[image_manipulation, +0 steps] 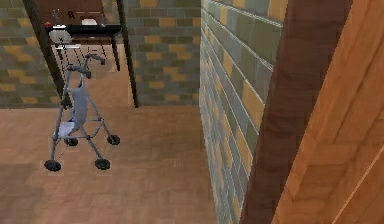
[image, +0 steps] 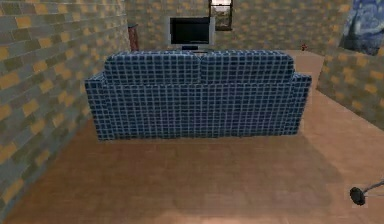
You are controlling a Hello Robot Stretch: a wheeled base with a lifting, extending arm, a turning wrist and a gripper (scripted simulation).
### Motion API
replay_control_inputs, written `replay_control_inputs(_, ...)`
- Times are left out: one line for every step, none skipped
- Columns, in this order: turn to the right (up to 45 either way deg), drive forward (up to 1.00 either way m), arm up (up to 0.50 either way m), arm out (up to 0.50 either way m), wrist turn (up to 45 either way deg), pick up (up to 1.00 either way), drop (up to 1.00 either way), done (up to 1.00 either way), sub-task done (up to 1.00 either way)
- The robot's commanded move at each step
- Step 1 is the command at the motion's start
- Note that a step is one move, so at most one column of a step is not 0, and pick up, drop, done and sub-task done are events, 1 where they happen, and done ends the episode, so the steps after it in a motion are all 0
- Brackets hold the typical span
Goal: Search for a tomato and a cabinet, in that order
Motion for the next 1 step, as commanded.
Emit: replay_control_inputs(0.0, 0.3, 0.0, 0.0, 0.0, 0.0, 0.0, 0.0, 0.0)
